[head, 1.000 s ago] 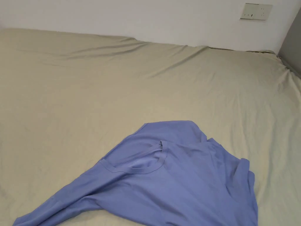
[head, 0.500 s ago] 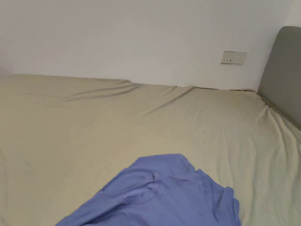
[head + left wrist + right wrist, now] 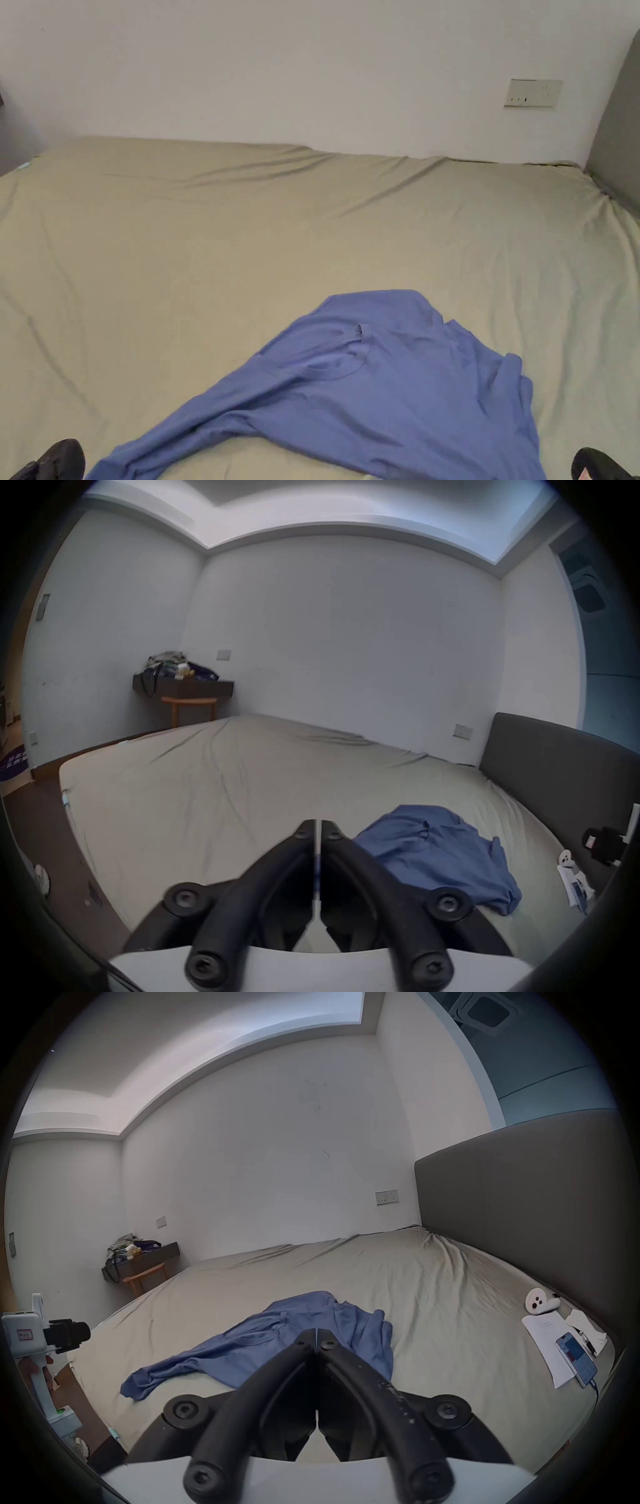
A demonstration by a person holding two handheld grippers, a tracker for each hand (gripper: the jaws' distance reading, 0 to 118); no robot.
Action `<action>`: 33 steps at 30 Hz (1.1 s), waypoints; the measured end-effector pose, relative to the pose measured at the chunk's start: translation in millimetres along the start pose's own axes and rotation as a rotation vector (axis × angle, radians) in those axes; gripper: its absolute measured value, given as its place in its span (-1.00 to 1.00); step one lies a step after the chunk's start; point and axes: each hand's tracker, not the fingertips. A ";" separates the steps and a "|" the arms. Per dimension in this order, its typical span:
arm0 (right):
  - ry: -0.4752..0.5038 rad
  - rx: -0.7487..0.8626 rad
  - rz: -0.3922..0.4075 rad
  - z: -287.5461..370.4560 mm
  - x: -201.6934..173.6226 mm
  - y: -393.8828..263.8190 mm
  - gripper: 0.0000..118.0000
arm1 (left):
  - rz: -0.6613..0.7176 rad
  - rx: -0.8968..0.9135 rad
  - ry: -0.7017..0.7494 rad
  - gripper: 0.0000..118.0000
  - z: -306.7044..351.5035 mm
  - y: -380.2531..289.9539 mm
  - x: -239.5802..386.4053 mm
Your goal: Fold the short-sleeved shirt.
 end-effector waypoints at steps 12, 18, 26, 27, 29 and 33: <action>0.027 -0.020 0.017 -9.2 -10.8 -2.3 -0.96 | 0.058 -0.447 0.047 -0.99 -75.0 29.8 -44.4; 0.032 -0.040 0.021 -15.6 -12.0 -7.1 -0.96 | -0.016 -0.700 0.055 0.97 -144.1 29.8 -58.5; 0.005 -0.091 0.025 -29.9 -4.9 -13.6 -0.96 | -0.049 -0.781 0.100 0.83 -166.6 -10.8 -55.0; 0.002 -0.097 0.027 -32.3 -4.0 -14.1 -0.96 | -0.045 -0.780 0.102 0.81 -183.3 -17.2 -64.2; -0.004 -0.109 0.028 -37.1 -2.3 -15.5 -0.96 | -0.041 -0.791 0.107 0.67 -189.1 -24.1 -65.0; -0.012 -0.133 0.019 -47.8 1.4 -21.0 -0.96 | -0.069 -0.811 0.119 0.17 -177.8 -24.9 -44.4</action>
